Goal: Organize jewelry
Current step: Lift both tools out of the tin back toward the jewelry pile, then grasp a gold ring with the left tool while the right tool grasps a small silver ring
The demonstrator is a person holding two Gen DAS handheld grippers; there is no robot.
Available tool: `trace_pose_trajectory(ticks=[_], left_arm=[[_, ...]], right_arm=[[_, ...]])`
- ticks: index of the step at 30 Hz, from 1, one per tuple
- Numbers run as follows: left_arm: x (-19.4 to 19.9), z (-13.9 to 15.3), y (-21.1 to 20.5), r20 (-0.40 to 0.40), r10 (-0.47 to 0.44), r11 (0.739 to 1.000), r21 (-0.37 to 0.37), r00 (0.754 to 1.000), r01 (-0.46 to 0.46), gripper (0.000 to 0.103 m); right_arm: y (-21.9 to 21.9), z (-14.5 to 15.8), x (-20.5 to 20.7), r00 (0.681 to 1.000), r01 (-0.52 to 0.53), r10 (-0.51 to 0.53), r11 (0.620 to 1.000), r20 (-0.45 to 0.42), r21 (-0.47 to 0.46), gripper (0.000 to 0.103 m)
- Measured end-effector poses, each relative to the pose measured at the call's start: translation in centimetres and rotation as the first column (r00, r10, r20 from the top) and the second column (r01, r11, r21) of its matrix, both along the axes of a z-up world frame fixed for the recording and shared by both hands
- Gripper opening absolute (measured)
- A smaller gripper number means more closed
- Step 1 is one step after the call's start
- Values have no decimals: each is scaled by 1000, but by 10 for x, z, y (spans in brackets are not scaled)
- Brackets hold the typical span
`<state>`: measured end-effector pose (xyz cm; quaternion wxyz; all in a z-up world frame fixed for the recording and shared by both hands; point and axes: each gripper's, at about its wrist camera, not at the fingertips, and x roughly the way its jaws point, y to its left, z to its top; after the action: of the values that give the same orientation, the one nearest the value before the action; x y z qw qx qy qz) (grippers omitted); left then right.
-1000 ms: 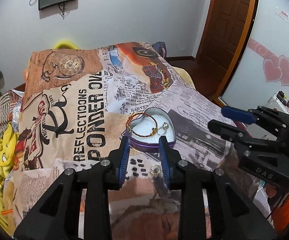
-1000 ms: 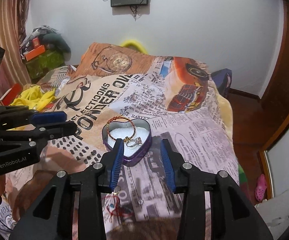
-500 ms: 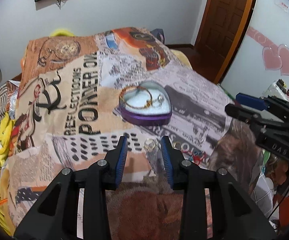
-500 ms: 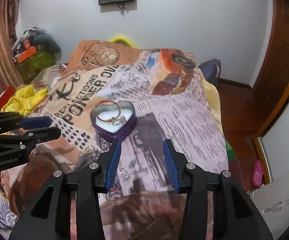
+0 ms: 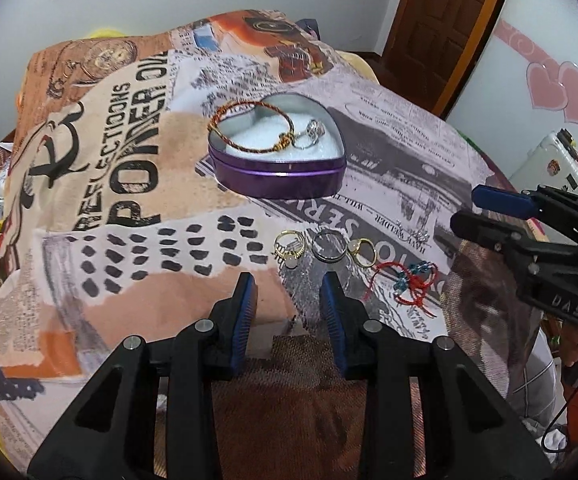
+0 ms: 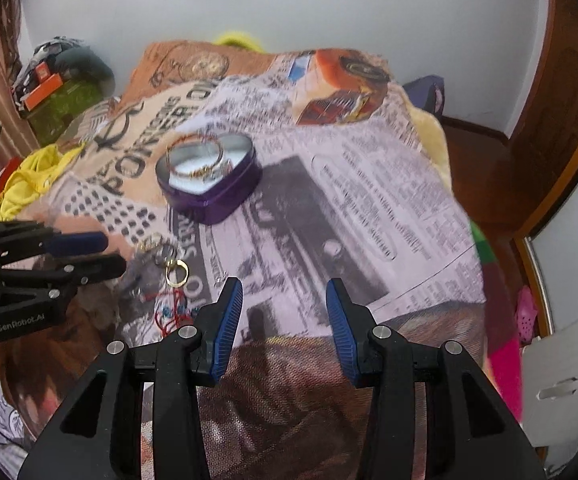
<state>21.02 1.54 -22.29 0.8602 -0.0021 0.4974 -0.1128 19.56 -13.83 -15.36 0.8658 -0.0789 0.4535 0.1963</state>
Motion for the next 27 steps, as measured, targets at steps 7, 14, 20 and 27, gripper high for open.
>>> trace_pose_trajectory(ticks=[7,14,20,27], left_arm=[[6,-7,0,12,2,1000,-18,1000,-2,31],[12,-11,-1,16,-13,1000,-17,1000,14,26],[19,-13,0,12,-8,999,-43,1000,9,16],[21,-14,-4,15,-23,999,-45,1000,23,10]], right_arm=[[8,-11,1,999,-31,31,1000,-31,4,40],[19,-16,-2,997,-74,74,997,-36,12,40],[24,-19,-2,996,-82,83,997,-28,11,30],[21,-21,2,996,-78,80,996,-39,34,10]])
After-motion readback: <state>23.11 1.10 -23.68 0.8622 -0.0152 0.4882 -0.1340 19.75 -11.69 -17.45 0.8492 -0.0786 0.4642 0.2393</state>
